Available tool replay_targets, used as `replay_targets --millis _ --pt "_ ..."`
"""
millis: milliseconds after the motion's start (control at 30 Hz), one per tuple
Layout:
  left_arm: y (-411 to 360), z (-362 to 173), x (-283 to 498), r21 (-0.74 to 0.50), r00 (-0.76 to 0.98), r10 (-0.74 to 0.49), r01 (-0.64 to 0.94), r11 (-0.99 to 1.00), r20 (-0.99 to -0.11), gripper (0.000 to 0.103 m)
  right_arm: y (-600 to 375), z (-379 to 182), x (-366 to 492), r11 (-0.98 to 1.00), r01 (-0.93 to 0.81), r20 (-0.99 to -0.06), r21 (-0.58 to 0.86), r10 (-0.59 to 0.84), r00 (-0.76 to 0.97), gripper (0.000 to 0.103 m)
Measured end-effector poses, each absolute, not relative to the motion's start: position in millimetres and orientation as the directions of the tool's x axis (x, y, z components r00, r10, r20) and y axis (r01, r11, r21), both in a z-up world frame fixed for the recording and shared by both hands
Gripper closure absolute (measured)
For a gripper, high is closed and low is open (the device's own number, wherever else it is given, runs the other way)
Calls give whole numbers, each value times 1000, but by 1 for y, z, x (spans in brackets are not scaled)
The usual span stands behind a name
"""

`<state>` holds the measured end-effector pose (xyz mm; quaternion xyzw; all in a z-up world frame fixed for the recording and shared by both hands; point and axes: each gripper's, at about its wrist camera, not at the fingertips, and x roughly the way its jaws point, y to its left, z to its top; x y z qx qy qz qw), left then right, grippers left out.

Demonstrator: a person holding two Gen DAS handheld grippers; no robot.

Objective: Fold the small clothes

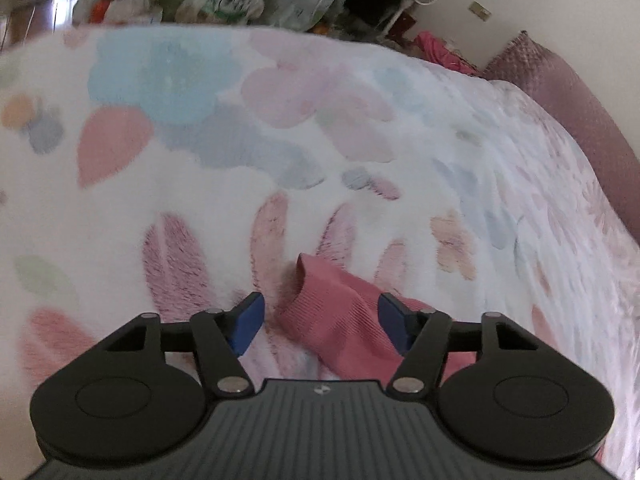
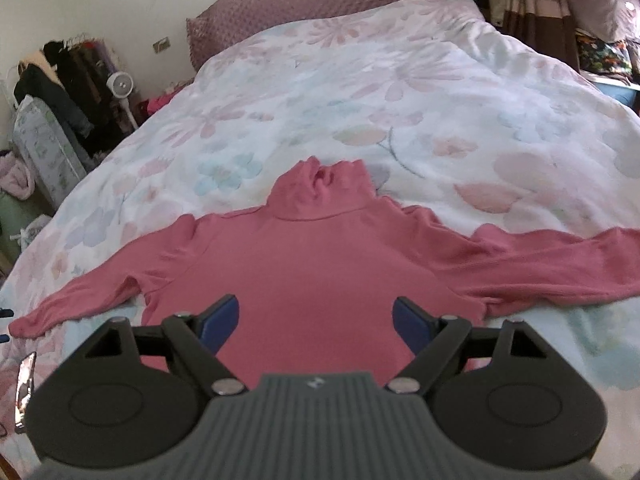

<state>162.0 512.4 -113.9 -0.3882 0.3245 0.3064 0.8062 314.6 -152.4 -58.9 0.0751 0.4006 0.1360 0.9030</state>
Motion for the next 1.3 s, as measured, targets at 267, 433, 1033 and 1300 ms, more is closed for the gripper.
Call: replay_targets --millis 267,433,1033,1300 --pt "481 -83 166 -460 716 295 -654 601 -633 95 -153 -64 325 965 -168 -731 204 264 630 23" --pt "396 11 203 -242 760 324 -527 815 -564 95 -171 -67 329 971 -133 -745 201 239 623 23" --pt "23 19 381 -138 705 -260 226 964 -659 95 -222 -52 372 949 -77 -723 307 285 629 25" --pt "-14 -92 422 -304 450 -382 237 923 -807 83 -245 -104 400 918 3 -759 397 326 563 61"
